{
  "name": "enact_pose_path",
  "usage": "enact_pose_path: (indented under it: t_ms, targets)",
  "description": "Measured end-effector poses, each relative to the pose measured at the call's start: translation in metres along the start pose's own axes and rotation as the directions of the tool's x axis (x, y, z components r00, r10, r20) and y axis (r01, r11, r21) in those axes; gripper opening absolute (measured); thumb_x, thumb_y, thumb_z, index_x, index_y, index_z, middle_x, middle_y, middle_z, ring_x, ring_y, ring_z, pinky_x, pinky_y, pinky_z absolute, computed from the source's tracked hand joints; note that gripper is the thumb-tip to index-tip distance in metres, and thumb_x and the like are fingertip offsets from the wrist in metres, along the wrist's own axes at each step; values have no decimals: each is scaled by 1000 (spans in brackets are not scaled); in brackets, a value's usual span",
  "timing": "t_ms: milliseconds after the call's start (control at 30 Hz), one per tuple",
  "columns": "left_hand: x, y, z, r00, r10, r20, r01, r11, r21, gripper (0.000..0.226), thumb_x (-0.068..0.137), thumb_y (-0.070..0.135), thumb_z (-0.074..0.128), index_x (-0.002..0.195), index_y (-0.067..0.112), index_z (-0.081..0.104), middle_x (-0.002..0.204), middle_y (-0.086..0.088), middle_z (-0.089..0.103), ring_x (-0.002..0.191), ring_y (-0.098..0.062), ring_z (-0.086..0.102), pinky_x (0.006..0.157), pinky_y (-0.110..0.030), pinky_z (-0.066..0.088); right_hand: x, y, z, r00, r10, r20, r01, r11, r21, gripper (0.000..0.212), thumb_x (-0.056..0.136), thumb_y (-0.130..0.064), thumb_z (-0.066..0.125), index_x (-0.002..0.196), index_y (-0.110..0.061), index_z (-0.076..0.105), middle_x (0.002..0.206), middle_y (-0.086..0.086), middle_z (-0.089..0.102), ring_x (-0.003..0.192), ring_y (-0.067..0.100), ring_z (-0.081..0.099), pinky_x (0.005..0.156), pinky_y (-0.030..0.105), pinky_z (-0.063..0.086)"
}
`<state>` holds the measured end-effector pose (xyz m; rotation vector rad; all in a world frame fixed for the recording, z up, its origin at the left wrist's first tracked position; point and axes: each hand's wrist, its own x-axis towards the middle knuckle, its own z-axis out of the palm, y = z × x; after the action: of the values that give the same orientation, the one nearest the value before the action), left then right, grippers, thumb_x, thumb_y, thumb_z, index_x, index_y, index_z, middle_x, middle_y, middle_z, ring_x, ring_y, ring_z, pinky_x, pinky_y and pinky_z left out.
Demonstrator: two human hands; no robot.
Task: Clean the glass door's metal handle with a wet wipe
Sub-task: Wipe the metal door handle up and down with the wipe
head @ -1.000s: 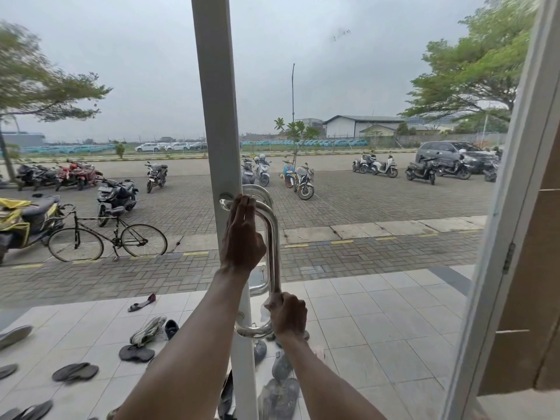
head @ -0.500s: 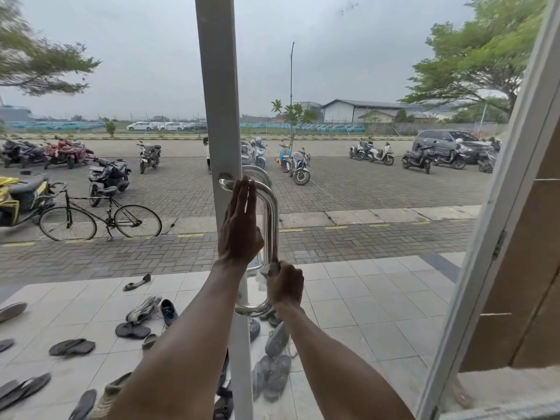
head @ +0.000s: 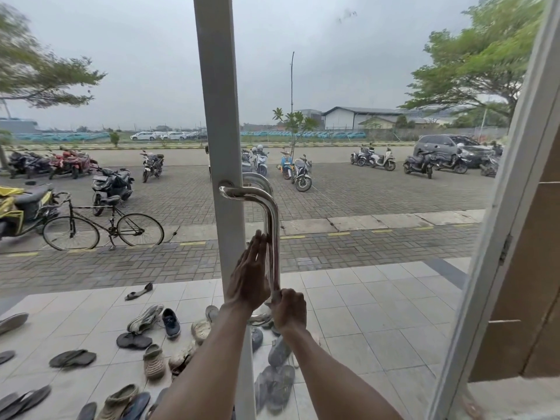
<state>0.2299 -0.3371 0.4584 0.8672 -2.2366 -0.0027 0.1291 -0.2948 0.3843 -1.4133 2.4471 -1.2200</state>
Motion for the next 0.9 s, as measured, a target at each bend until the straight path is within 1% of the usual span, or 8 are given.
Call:
enact_pose_path:
  t_ms: [133, 233, 300, 433, 500, 600, 733, 900]
  targets:
    - [-11, 3, 14, 988, -100, 120, 106, 993, -47, 86, 82, 12, 57, 156, 6, 15, 165, -9, 15, 151, -23, 22, 121, -36, 29, 8, -16, -19, 986, -89, -139, 99, 993, 64, 30, 94, -22, 52, 87, -3, 74, 87, 19, 74, 83, 37, 70, 66, 36, 50]
    - [-17, 6, 19, 969, -172, 178, 191, 977, -91, 79, 79, 1, 47, 153, 12, 24, 160, -6, 30, 144, -25, 38, 114, -36, 39, 18, -32, -32, 963, -103, -250, 143, 978, 149, 30, 93, -27, 53, 82, -6, 72, 77, 18, 73, 73, 36, 69, 57, 31, 40]
    - [-21, 8, 22, 964, -187, 188, 214, 968, -133, 77, 76, 0, 43, 150, 15, 29, 153, -4, 43, 134, -26, 50, 106, -37, 46, 22, -36, -34, 955, -108, -277, 156, 975, 159, 29, 94, -30, 54, 81, -10, 71, 75, 14, 73, 71, 34, 69, 56, 29, 40]
    - [-34, 9, 33, 935, -251, 248, 275, 959, -66, 65, 78, 5, 51, 140, 18, 40, 127, -5, 64, 111, -26, 65, 79, -31, 50, 13, -15, -17, 982, -78, -173, 104, 984, 147, 40, 97, -38, 47, 86, -9, 73, 83, 15, 74, 81, 37, 69, 65, 38, 51]
    - [-44, 8, 39, 913, -273, 302, 277, 960, 32, 62, 79, 7, 54, 139, 20, 41, 126, -2, 63, 113, -25, 64, 81, -33, 49, 5, 1, -4, 993, -60, -97, 72, 990, 123, 37, 95, -36, 49, 84, -10, 74, 85, 15, 74, 85, 37, 69, 65, 36, 49]
    - [-56, 3, 48, 887, -347, 305, 337, 937, 88, 68, 85, 9, 57, 148, 12, 31, 132, -6, 56, 117, -29, 61, 88, -38, 51, -4, 14, 9, 1000, 15, 18, -17, 994, 104, 23, 87, -26, 57, 80, -15, 76, 85, 11, 76, 84, 31, 71, 64, 32, 48]
    - [-65, 2, 55, 853, -459, 248, 465, 885, 41, 33, 85, 8, 57, 117, 12, 48, 110, -10, 62, 105, -31, 64, 80, -40, 54, -5, 16, 11, 993, 89, 72, -98, 987, 128, 16, 83, -23, 66, 79, -13, 78, 84, 9, 77, 82, 25, 73, 60, 25, 47]
    - [-57, 9, 61, 820, -532, 211, 567, 806, -169, 13, 79, 13, 62, 89, 7, 67, 89, -11, 73, 87, -27, 69, 66, -31, 46, 5, 14, 5, 999, 19, -28, -15, 993, 120, 23, 88, -21, 56, 84, -8, 75, 85, 13, 76, 79, 25, 72, 63, 32, 50]
